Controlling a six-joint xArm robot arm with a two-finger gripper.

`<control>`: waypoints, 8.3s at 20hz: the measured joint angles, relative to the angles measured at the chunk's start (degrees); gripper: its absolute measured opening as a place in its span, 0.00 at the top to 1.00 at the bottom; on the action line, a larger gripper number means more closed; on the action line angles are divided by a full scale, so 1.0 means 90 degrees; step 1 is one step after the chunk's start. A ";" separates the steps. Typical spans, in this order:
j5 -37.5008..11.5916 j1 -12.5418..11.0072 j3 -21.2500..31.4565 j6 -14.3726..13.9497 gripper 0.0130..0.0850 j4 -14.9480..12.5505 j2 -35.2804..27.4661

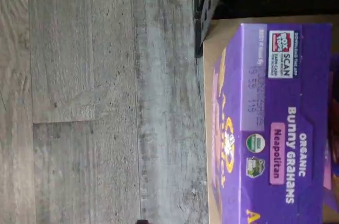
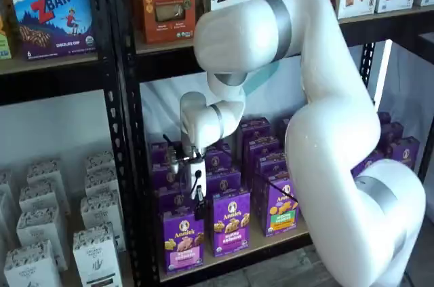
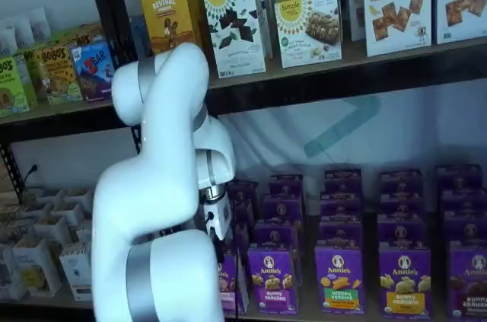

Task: Pick up the purple box with a pink patch in the middle, on the bottom shelf, the first box from the left

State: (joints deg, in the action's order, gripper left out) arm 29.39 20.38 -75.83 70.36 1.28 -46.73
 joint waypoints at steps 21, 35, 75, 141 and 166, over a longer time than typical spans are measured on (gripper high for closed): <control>0.0256 0.0235 -0.1121 -0.0517 0.00 -0.0320 -0.1030; 0.0532 0.0148 -0.1520 -0.0248 0.00 -0.0100 -0.1343; 0.0188 0.0159 -0.1504 -0.0349 0.28 -0.0212 -0.1491; -0.1505 -0.0024 0.3118 -0.1064 0.78 -0.1161 0.1673; -0.0075 -0.0707 0.4811 0.0214 0.78 -0.0553 0.4755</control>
State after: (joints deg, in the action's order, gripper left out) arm 28.72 14.02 -32.53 72.29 -3.70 -3.94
